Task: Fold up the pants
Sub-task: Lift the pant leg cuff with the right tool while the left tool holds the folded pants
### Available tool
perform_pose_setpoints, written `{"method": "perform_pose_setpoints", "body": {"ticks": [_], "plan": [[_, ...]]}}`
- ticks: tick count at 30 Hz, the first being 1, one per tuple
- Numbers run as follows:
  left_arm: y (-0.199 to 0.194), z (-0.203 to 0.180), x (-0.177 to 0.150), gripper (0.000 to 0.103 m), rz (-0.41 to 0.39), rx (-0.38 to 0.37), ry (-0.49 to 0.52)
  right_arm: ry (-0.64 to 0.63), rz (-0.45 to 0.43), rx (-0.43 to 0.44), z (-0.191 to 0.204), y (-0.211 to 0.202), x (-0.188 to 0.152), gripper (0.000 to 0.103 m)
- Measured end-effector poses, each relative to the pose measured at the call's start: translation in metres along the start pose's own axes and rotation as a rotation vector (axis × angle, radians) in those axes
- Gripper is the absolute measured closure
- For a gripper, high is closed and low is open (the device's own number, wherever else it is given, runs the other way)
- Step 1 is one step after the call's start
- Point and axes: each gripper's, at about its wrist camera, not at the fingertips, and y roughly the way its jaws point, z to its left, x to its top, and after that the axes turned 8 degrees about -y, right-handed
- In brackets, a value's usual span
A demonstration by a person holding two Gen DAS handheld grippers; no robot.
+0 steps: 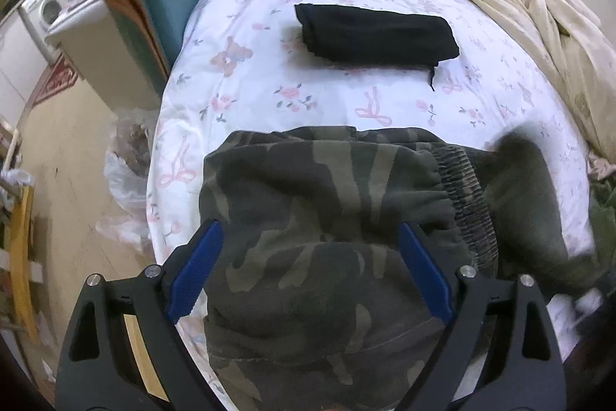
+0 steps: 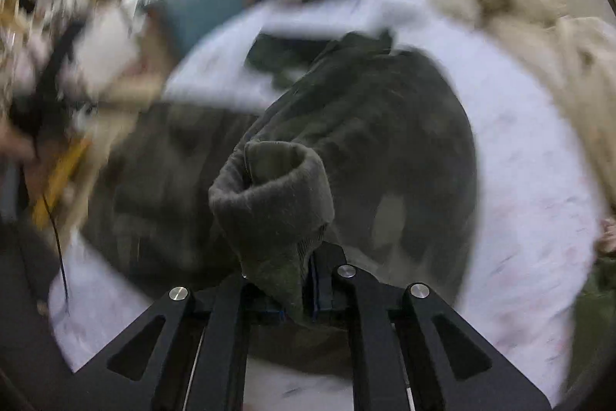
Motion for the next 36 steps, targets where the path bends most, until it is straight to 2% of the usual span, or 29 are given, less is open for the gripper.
{"method": "perform_pose_setpoints", "body": {"ticks": [1,3,4,6,9,11,13,15,16,19,20,22,23,24,26,29,31,34,35,36], "plan": [[-0.001,0.002,-0.001,0.013,0.005,-0.005,-0.006,-0.018,0.060,0.013,0.012,0.013,-0.010,0.082],[-0.004,0.005,-0.003,0.013,0.007,-0.008,-0.011,-0.097,0.146,-0.004,0.033,0.035,-0.021,0.066],[-0.007,0.006,-0.005,0.013,0.006,-0.009,-0.012,-0.163,0.159,-0.026,0.044,0.037,-0.024,0.063],[-0.010,0.007,-0.007,0.013,0.004,-0.016,-0.011,-0.201,0.167,-0.018,0.053,0.031,-0.025,0.050],[-0.013,0.006,-0.009,0.013,-0.003,-0.021,0.002,-0.104,0.181,0.105,0.045,0.014,-0.022,0.047],[-0.014,0.005,-0.010,0.013,-0.008,-0.015,0.006,-0.068,0.139,0.195,0.037,-0.004,-0.019,0.047],[-0.013,0.004,-0.010,0.013,-0.006,-0.013,0.005,-0.025,0.072,0.218,0.024,-0.022,-0.014,0.047],[-0.013,0.003,-0.010,0.013,-0.002,-0.019,0.002,0.081,0.021,0.174,0.002,-0.027,-0.010,0.047],[-0.013,0.001,-0.010,0.013,-0.003,-0.019,0.004,0.133,0.026,0.150,-0.008,-0.024,-0.013,0.047],[-0.010,-0.005,-0.011,0.013,-0.006,-0.004,0.023,0.308,0.106,0.062,-0.047,0.004,-0.025,0.047],[-0.009,-0.007,-0.012,0.013,-0.007,0.000,0.028,0.344,0.131,0.063,-0.056,0.008,-0.034,0.047],[-0.006,-0.010,-0.012,0.013,-0.011,0.016,0.040,0.408,0.177,0.066,-0.068,0.015,-0.047,0.054],[-0.005,-0.011,-0.012,0.013,-0.012,0.020,0.046,0.421,0.164,0.056,-0.073,0.010,-0.047,0.058],[-0.004,-0.012,-0.012,0.013,-0.014,0.024,0.046,0.433,0.113,0.057,-0.077,-0.002,-0.045,0.058],[-0.004,-0.012,-0.011,0.013,-0.019,0.026,0.036,0.470,-0.017,0.037,-0.088,-0.035,-0.043,0.054],[-0.001,-0.014,-0.011,0.013,-0.017,0.030,0.035,0.578,-0.102,-0.029,-0.115,-0.057,-0.055,0.052],[0.001,-0.017,-0.011,0.013,-0.019,0.042,0.049,0.692,-0.086,-0.045,-0.134,-0.050,-0.071,0.052],[0.001,-0.019,-0.011,0.013,-0.033,0.055,0.056,0.896,-0.019,-0.020,-0.161,-0.036,-0.106,0.050],[0.001,-0.020,-0.010,0.013,-0.041,0.057,0.057,0.969,0.017,0.005,-0.168,-0.028,-0.116,0.040],[0.000,-0.021,-0.010,0.013,-0.051,0.061,0.062,1.024,0.017,0.039,-0.172,-0.023,-0.124,0.034]]}}
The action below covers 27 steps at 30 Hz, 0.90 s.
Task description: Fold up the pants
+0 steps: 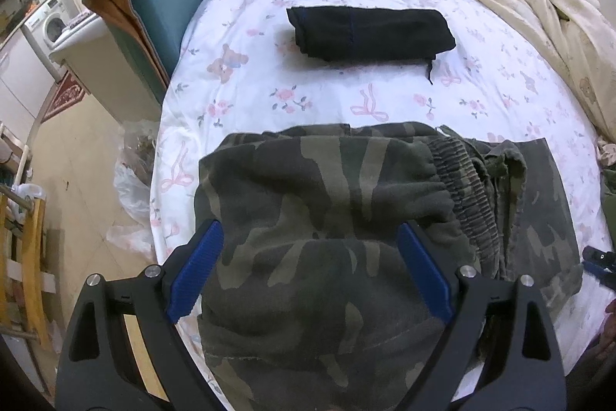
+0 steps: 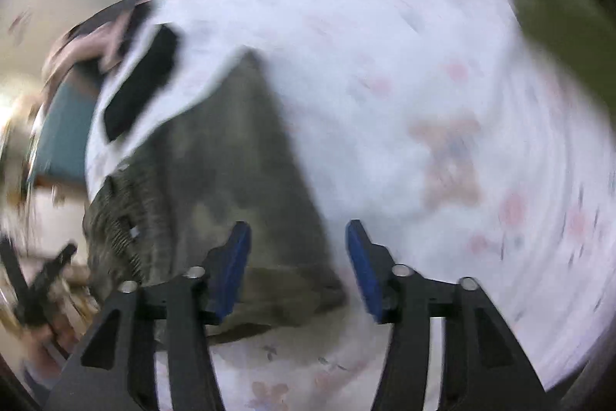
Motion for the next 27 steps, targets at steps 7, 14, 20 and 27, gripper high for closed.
{"method": "perform_pose_setpoints", "body": {"ticks": [7,14,20,27], "plan": [[-0.005,-0.002,-0.003,0.013,-0.049,0.031,0.041,0.069,0.045,0.061,-0.011,0.009,-0.006,0.030],[-0.007,0.004,-0.006,0.013,-0.035,0.011,0.028,-0.011,0.137,0.043,0.005,0.024,-0.037,0.031],[-0.007,0.009,-0.006,0.013,-0.023,0.001,-0.001,-0.070,0.050,0.033,0.022,0.014,-0.040,0.079],[-0.011,0.015,-0.018,0.013,-0.014,0.016,0.027,-0.240,-0.170,0.073,0.068,-0.039,-0.054,0.090]]}}
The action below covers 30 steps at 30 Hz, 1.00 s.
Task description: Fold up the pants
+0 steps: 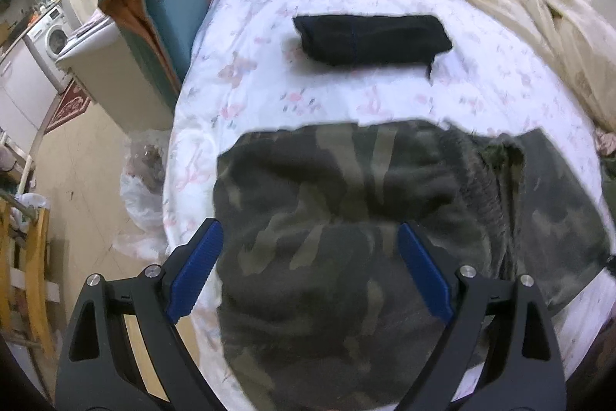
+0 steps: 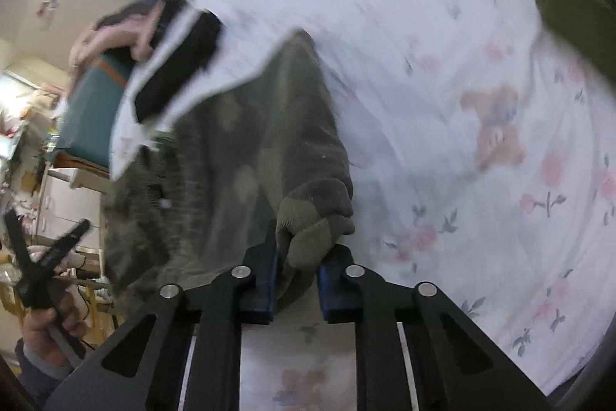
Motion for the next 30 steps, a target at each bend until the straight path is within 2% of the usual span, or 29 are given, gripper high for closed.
{"method": "perform_pose_setpoints", "body": {"ticks": [4,7,12,15,19,22,25,27,28,29,30], "plan": [[-0.005,-0.011,0.011,0.013,0.033,0.003,-0.007,-0.113,-0.093,0.082,0.033,-0.022,0.004,0.092],[-0.017,-0.038,0.028,0.013,0.038,-0.027,-0.011,-0.168,-0.106,0.129,0.046,-0.024,0.004,0.093],[-0.034,-0.110,0.054,0.013,0.053,-0.115,0.041,-0.152,-0.082,0.194,0.047,-0.024,0.005,0.093],[-0.035,-0.155,0.069,0.013,0.090,-0.157,0.083,-0.174,-0.083,0.225,0.053,-0.024,0.007,0.093],[-0.027,-0.212,0.083,0.013,0.155,-0.212,0.138,-0.222,-0.070,0.265,0.063,-0.024,0.004,0.094],[-0.011,-0.251,0.081,0.013,0.243,-0.238,0.201,-0.248,-0.060,0.299,0.068,-0.025,0.002,0.094],[0.000,-0.280,0.075,0.013,0.291,-0.237,0.257,-0.281,-0.043,0.324,0.078,-0.024,-0.001,0.094],[0.001,-0.294,0.075,0.013,0.274,-0.223,0.292,-0.320,-0.031,0.336,0.085,-0.023,-0.004,0.094],[0.002,-0.301,0.074,0.014,0.250,-0.191,0.323,-0.339,-0.022,0.343,0.089,-0.022,-0.006,0.094],[0.005,-0.306,0.074,0.019,0.236,-0.161,0.355,-0.350,-0.014,0.348,0.092,-0.021,-0.007,0.094],[0.008,-0.308,0.073,0.033,0.232,-0.141,0.383,-0.362,-0.007,0.357,0.095,-0.020,-0.008,0.094]]}}
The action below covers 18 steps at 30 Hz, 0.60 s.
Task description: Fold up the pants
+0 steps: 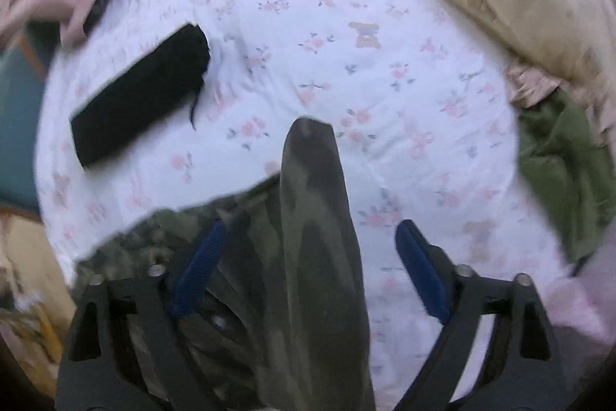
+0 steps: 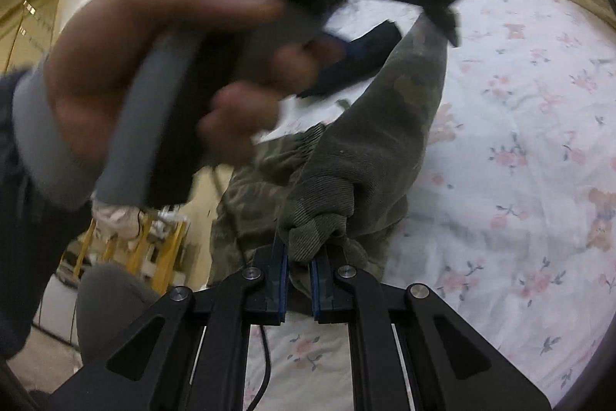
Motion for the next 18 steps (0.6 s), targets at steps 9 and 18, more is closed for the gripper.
{"method": "perform_pose_setpoints", "body": {"ticks": [9,18], "plan": [[-0.023,0.050,-0.012,0.096,-0.031,-0.023,-0.032,-0.085,0.014,0.052,0.019,0.007,-0.003,0.094],[-0.082,0.160,-0.048,0.096,-0.123,-0.091,-0.151,-0.260,0.063,0.131,0.083,0.032,0.010,0.094]]}}
